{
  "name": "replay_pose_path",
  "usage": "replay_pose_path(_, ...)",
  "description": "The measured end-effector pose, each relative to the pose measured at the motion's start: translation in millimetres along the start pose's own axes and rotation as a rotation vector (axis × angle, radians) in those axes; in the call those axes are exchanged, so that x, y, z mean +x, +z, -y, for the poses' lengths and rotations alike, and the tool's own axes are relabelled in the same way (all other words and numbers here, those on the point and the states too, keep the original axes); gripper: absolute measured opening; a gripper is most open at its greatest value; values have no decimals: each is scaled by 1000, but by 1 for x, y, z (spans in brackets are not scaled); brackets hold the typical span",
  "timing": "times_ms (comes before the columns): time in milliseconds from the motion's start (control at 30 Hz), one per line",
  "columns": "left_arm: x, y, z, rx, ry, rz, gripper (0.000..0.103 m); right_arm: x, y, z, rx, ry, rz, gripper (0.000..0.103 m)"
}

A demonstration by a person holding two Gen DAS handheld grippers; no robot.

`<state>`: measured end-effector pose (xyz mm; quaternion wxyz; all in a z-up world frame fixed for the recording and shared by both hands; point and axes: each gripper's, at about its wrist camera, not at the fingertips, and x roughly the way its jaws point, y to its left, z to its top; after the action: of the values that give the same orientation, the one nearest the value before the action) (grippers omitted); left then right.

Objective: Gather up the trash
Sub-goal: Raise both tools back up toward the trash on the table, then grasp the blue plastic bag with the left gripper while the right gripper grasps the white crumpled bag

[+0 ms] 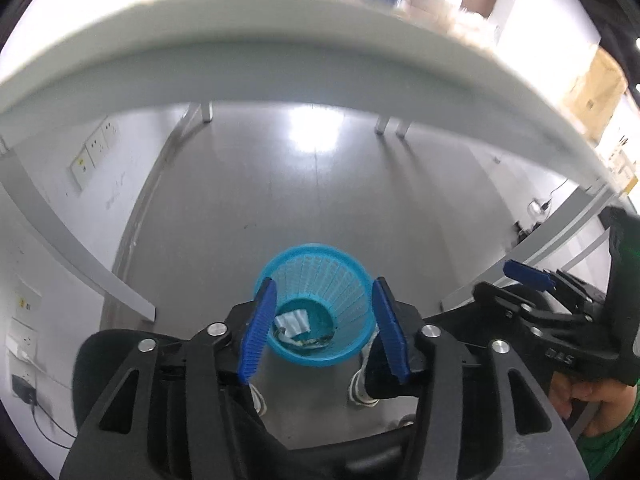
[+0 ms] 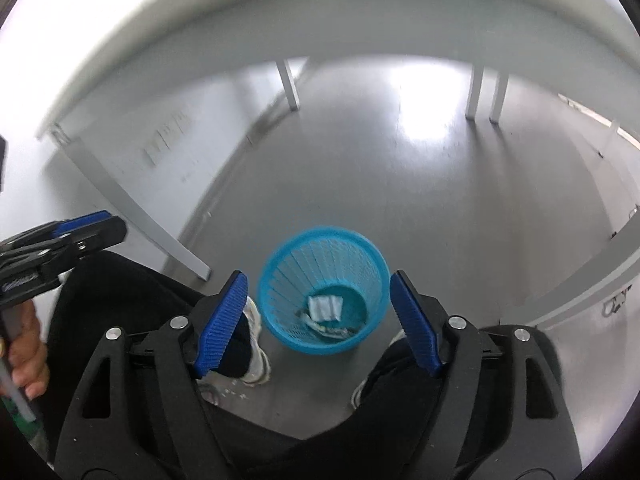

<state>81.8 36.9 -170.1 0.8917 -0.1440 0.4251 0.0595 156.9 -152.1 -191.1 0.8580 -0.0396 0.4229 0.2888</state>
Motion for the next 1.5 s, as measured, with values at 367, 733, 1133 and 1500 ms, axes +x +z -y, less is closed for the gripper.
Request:
replay_pose_path(367, -70, 7, 6, 38, 3, 184, 74, -109, 16, -21, -39, 90, 206, 88)
replay_pose_path(733, -124, 41, 15, 94, -41, 347, 97, -151, 72, -30, -79, 72, 345, 94)
replay_pose_path(1133, -118, 90, -4, 92, -48, 350, 97, -128, 153, -33, -108, 47, 351, 94)
replay_pose_path(1500, -101, 117, -11, 73, -108, 327, 97, -69, 215, -37, -118, -5, 265, 94)
